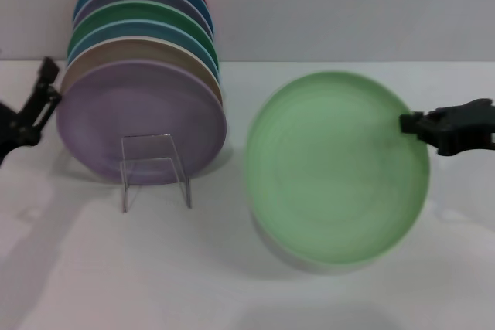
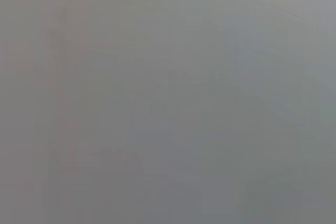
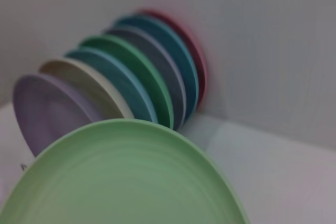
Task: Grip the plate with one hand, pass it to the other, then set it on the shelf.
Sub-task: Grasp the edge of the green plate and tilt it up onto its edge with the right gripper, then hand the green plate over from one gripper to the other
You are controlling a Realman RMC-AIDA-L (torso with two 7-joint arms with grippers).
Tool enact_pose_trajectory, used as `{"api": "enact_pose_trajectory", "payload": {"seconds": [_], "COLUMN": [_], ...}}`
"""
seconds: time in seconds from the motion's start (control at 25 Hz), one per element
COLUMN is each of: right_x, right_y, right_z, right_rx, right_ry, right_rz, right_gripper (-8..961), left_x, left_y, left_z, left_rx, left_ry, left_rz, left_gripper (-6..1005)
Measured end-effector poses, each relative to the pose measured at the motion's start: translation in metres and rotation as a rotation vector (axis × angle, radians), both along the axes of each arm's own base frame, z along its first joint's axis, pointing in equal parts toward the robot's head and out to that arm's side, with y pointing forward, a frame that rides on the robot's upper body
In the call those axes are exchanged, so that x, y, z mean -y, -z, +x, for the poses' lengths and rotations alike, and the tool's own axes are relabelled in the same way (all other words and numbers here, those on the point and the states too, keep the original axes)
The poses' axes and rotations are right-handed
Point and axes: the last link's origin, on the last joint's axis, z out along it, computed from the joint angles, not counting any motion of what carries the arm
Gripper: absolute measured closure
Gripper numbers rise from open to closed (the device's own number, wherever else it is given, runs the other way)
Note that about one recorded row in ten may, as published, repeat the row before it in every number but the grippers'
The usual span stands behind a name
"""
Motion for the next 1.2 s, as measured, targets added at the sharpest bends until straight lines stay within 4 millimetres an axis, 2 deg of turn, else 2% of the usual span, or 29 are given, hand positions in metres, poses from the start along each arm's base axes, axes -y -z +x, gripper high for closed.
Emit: {"api": "enact_pose_trajectory", "payload": {"seconds": [0.16, 0.32, 0.36, 0.4, 0.48, 0.56, 0.72, 0.76, 0.8, 0.96, 1.2], "right_x": [0.01, 0.011, 0.009, 0.009, 0.007, 0.004, 0.001, 0.0, 0.0, -0.002, 0.0], "right_y": [-0.004, -0.005, -0.004, -0.004, -0.002, -0.001, -0.002, -0.002, -0.002, 0.0, 0.001], "right_z": [0.018, 0.035, 0.04, 0.04, 0.044, 0.043, 0.04, 0.039, 0.039, 0.038, 0.04], "right_rx": [-0.044, -0.059, -0.052, -0.052, -0.036, -0.034, -0.022, -0.017, -0.013, -0.003, 0.003], "right_ry": [-0.088, -0.143, -0.166, -0.166, -0.187, -0.207, -0.239, -0.247, -0.253, -0.265, -0.271], "right_rz": [0.087, 0.151, 0.168, 0.168, 0.182, 0.19, 0.2, 0.202, 0.203, 0.199, 0.194], "right_gripper": [933, 933, 933, 933, 933, 933, 933, 933, 933, 933, 933], "left_x": [-0.011, -0.014, -0.011, -0.011, -0.009, -0.004, -0.004, -0.007, -0.007, -0.009, -0.008], "left_y": [-0.011, -0.022, -0.023, -0.023, -0.021, -0.014, 0.0, 0.012, 0.012, 0.03, 0.035], "left_z": [0.04, 0.092, 0.118, 0.118, 0.137, 0.17, 0.188, 0.201, 0.201, 0.221, 0.228], "left_rx": [-0.068, -0.187, -0.237, -0.237, -0.283, -0.379, -0.47, -0.509, -0.509, -0.596, -0.607], "left_ry": [0.01, -0.038, -0.055, -0.055, -0.075, -0.114, -0.154, -0.154, -0.154, -0.114, -0.071], "left_rz": [-0.144, -0.309, -0.367, -0.367, -0.408, -0.469, -0.528, -0.576, -0.576, -0.626, -0.671], "left_gripper": [225, 236, 239, 242, 247, 253, 264, 267, 270, 282, 299]}}
